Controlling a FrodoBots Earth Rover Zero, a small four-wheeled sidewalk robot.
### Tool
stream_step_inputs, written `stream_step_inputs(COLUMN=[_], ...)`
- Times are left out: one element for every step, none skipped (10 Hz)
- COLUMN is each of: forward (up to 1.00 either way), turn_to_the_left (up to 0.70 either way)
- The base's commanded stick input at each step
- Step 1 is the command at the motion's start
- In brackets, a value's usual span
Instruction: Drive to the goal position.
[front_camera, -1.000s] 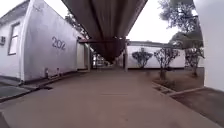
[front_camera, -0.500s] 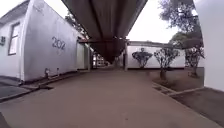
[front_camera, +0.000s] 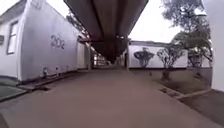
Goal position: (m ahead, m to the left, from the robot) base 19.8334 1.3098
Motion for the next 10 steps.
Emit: stream_step_inputs(forward=[0.85,0.85,0.85,0.85,0.85,0.85,0.85,0.85,0.85,0.85], turn_to_the_left=[0.0,0.0,0.0,0.0,0.0,0.0,0.0,0.0,0.0,0.0])
